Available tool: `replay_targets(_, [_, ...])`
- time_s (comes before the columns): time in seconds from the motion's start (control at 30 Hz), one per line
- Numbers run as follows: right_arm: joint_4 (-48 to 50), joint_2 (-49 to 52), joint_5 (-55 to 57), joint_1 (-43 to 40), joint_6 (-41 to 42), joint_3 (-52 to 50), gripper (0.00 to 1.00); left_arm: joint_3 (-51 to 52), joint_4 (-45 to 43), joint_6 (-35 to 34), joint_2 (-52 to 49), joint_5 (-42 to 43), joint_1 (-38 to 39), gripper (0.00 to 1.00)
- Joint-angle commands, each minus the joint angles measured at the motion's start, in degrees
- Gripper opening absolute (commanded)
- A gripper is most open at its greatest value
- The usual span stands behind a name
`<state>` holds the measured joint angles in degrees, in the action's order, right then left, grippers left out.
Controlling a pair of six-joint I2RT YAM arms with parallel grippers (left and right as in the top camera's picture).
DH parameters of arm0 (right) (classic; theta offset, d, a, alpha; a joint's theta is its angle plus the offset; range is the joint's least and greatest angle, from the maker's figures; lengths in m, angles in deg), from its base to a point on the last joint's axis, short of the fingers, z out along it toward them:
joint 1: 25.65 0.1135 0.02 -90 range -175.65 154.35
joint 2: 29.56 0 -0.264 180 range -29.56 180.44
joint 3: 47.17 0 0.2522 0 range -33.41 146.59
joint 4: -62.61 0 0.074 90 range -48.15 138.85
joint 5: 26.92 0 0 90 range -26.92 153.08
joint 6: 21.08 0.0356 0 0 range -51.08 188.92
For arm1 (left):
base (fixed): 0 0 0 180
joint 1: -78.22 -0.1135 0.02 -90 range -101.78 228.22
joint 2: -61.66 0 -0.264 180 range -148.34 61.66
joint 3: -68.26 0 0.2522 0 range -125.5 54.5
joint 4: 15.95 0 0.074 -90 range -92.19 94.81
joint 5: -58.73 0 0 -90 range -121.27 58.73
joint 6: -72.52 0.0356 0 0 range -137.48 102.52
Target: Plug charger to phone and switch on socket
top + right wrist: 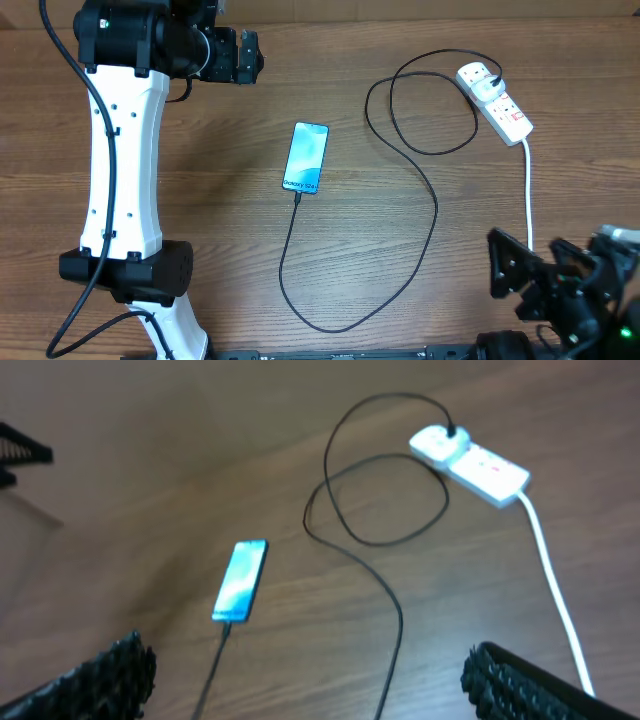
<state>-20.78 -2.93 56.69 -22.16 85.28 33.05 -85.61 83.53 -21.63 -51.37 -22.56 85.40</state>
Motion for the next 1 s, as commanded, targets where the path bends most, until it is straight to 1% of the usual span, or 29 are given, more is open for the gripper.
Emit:
replay_targets(0.0, [6.93, -5.35, -0.68, 1.46, -5.03, -8.68, 1.0, 0.22, -0.2, -0.15, -0.11, -0.33, 0.35, 1.0])
replay_targets(0.07, [12.31, -8.85, -1.46, 1.49, -7.34, -14.71, 1.0, 0.22, -0.22, -0.15, -0.11, -0.33, 0.35, 1.0])
replay_targets(0.27, [23.98, -16.92, -1.38, 1.49, -7.76, -29.81, 1.0, 0.22, -0.22, -0.15, -0.11, -0.33, 0.35, 1.0])
replay_targets(0.47, [40.0, -24.04, -1.46, 1.49, -7.91, -45.55, 1.0, 0.22, -0.22, -0.15, -0.11, -0.33, 0.35, 1.0])
replay_targets(0.6, [47.8, -26.53, -1.44, 1.46, -7.93, -52.06, 1.0, 0.22, -0.22, -0.15, -0.11, -0.33, 0.35, 1.0])
replay_targets(0.77, [58.62, -26.47, -2.56, 1.27, -9.29, -58.8, 1.0, 0.22, -0.22, -0.15, -0.11, -0.33, 0.35, 1.0])
replay_targets(0.97, [65.18, -26.47, -3.34, 1.18, -12.39, -62.66, 1.0, 0.22, -0.22, -0.15, -0.11, -0.33, 0.35, 1.0])
